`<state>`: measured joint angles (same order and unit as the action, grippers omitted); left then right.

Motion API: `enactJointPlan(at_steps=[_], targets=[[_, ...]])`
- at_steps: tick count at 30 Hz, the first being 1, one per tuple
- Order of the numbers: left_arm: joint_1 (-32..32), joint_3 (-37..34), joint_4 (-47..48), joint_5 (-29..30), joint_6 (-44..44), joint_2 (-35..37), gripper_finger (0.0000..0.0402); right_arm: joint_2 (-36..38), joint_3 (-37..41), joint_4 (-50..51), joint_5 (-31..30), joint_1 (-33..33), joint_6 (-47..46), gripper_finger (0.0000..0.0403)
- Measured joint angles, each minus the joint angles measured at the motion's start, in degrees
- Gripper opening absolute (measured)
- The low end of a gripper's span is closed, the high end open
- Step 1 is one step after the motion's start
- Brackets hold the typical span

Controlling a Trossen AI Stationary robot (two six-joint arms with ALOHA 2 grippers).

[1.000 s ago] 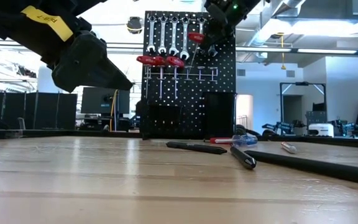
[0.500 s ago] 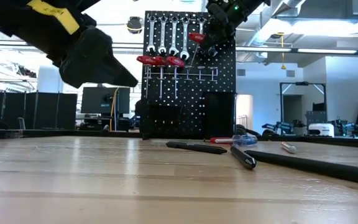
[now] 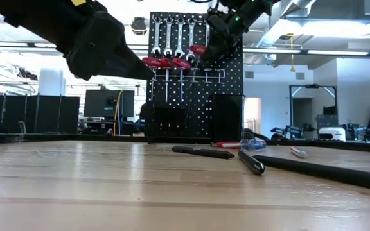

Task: Hang tools onto peg board
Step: Hang the allen wrench on the peg board

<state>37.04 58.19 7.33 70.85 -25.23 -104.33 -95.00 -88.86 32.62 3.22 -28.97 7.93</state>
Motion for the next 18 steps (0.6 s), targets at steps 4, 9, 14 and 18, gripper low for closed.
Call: enactJointPlan(at_steps=[4, 9, 14, 18], targets=[[0.0, 0.0, 0.02, 0.0, 0.0, 0.0, 0.015, 0.11, 0.0, -0.18, 0.0, -0.07, 0.01, 0.0081], [0.0, 0.0, 0.0, 0.0, 0.0, 0.0, 0.015, 0.12, 0.0, -0.34, -0.07, -0.04, 0.02, 0.009], [0.0, 0.0, 0.0, 0.0, 0.0, 0.0, 0.015, 0.13, -0.65, 0.58, -0.09, -0.5, 0.04, 0.0144], [0.0, 0.0, -0.03, 0.0, 0.0, 0.0, 0.015, 0.21, -3.63, 2.6, -0.66, -0.72, -0.54, 0.0188]])
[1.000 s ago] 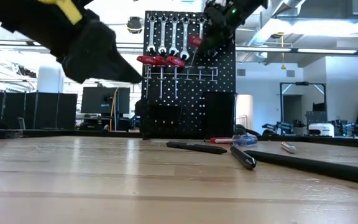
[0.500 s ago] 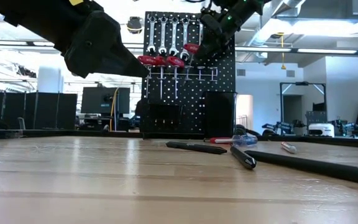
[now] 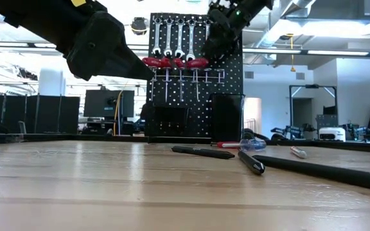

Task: Hang tools onto peg board
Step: Hang the allen wrench on the peg board

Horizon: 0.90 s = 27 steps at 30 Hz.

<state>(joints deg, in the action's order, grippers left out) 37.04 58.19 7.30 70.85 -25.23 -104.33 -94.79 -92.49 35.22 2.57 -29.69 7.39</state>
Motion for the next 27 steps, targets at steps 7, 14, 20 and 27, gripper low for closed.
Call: enactJointPlan(at_steps=[7, 14, 20, 27], targets=[[0.87, 0.0, 0.03, 0.0, -0.31, 0.0, 0.015, 3.47, -3.45, 5.72, -3.31, 3.59, 3.92, 0.0193], [2.39, 0.0, 0.07, 0.0, -0.58, 0.0, 0.015, 9.91, 1.18, 12.79, -3.23, 12.5, 7.33, 0.0163], [2.78, 0.02, 0.09, 0.0, -0.71, 0.0, 0.015, 18.6, 18.7, 8.85, -3.09, 20.74, 6.61, 0.0142], [2.22, 0.02, -0.65, -0.02, -0.58, 0.02, 0.015, 24.8, 46.0, -15.42, -2.86, 25.71, -4.82, 0.0132]])
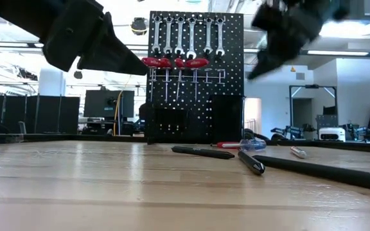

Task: Hang tools onto peg board
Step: Hang the allen wrench on the peg board

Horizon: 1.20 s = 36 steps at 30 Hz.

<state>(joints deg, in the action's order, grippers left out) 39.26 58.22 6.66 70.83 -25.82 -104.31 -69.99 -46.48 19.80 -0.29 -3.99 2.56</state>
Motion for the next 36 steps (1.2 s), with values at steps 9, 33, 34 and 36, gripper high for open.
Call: enactJointPlan(at_steps=[9, 33, 34, 36], targets=[[-3.02, 0.0, -0.07, -1.94, -0.12, 0.0, 0.015, -15.58, 11.28, -27.93, -7.58, -7.37, -12.01, 0.0131], [-2.84, 0.0, -0.15, -4.14, -0.31, 0.0, 0.015, -24.34, 6.89, -26.0, -5.0, 1.9, -19.05, 0.0131], [-2.84, 0.0, -0.11, -4.14, -0.31, 0.0, 0.015, -23.49, 6.73, -26.06, -6.1, 3.12, -19.01, 0.0131], [-2.84, 0.0, -0.13, -4.14, -0.31, 0.0, 0.015, -21.8, 6.48, -26.08, -8.25, 4.84, -18.31, 0.0131]])
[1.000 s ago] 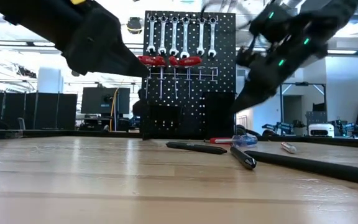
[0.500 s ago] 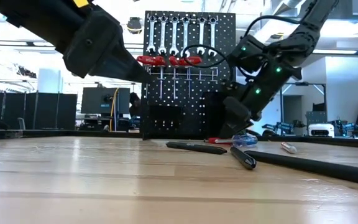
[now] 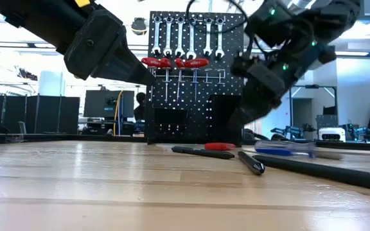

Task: Hang tools onto peg board
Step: Hang the allen wrench on the peg board

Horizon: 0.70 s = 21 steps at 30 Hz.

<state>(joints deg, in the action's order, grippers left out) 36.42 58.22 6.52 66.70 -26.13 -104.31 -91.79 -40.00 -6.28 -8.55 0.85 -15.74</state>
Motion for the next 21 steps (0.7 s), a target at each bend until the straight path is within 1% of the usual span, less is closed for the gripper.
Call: enactJointPlan(at_steps=[2, 6, 8, 10, 12, 16, 18, 21], targets=[[0.0, 0.0, 0.02, 0.0, -0.01, 0.0, 0.015, 1.72, -0.18, 0.05, -1.63, 0.65, 2.05, 0.0131], [0.0, 0.0, -0.01, 0.0, 0.0, 0.0, 0.015, 4.43, -0.4, -0.23, -1.88, -0.16, 9.95, 0.0136], [0.0, 0.0, 0.0, 0.0, 0.0, 0.0, 0.015, 4.8, -0.4, -0.16, -1.82, -1.89, 14.34, 0.0149], [0.0, 0.0, 0.0, 0.0, 0.0, 0.0, 0.015, 4.8, -0.4, -0.03, -1.77, -4.32, 16.74, 0.017], [0.0, 0.0, 0.0, 0.0, 0.0, 0.0, 0.015, 3.87, -0.43, -0.39, -0.11, -6.99, 19.24, 0.0199], [0.0, 0.0, 0.02, 0.0, 0.0, 0.0, 0.015, 0.22, -0.44, -0.64, 5.35, -11.58, 25.91, 0.0255], [0.0, 0.0, 0.04, -0.4, 0.0, 0.0, 0.015, -2.16, -0.43, -1.32, 7.35, -12.81, 28.94, 0.0267], [0.0, 0.0, 0.04, -0.88, 0.21, 0.0, 0.015, -5.73, -0.42, -4.19, 8.86, -13.82, 31.21, 0.027]])
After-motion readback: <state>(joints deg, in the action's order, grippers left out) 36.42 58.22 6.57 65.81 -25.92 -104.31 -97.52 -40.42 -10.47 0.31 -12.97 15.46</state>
